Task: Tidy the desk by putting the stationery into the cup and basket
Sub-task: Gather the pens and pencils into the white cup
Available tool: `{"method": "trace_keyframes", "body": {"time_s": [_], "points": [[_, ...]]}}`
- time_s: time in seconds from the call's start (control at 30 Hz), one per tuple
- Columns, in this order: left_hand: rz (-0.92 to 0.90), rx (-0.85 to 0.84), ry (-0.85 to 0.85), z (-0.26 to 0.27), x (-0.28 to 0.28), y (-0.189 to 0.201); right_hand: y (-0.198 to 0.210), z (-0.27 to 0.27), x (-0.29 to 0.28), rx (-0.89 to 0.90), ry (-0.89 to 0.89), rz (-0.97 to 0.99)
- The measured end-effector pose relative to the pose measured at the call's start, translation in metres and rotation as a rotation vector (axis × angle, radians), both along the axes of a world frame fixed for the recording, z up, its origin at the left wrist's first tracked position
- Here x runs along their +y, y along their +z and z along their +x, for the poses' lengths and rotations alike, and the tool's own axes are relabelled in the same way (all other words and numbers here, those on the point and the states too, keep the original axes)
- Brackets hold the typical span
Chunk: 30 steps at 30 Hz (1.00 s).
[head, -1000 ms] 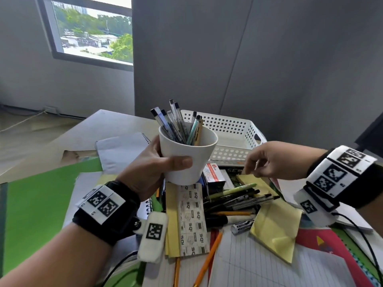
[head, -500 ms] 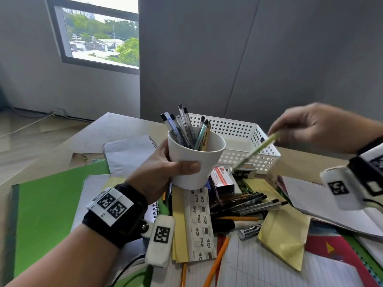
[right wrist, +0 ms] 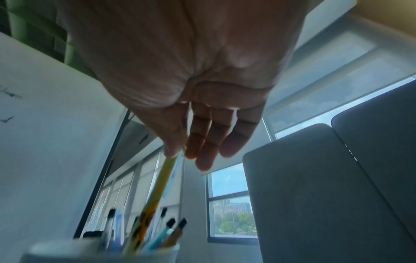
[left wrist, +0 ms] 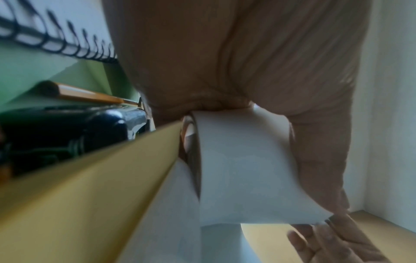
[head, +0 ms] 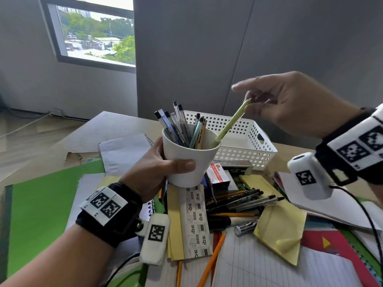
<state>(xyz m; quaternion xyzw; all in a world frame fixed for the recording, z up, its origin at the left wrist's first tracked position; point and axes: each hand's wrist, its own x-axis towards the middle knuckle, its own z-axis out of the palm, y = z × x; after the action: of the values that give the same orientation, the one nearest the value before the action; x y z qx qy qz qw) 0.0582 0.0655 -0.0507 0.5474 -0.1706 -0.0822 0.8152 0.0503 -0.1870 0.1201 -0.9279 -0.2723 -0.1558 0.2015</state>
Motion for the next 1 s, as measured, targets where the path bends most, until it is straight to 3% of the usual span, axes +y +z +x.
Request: {"method": "trace_keyframes", "body": {"time_s": [0.17, 0.37, 0.6, 1.0], "points": [[-0.01, -0.005, -0.006, 0.001, 0.001, 0.0, -0.025, 0.002, -0.012, 0.085, -0.128, 0.122], [-0.024, -0.034, -0.024, 0.001, -0.001, -0.001, -0.072, 0.006, -0.035, 0.605, -0.168, -0.383], [-0.019, -0.03, -0.027, 0.0, 0.0, 0.0, -0.101, 0.005, -0.037, 0.614, -0.184, -0.494], [-0.011, -0.028, -0.017, -0.001, -0.001, 0.0, -0.107, 0.007, -0.043, 0.592, -0.111, -0.449]]}}
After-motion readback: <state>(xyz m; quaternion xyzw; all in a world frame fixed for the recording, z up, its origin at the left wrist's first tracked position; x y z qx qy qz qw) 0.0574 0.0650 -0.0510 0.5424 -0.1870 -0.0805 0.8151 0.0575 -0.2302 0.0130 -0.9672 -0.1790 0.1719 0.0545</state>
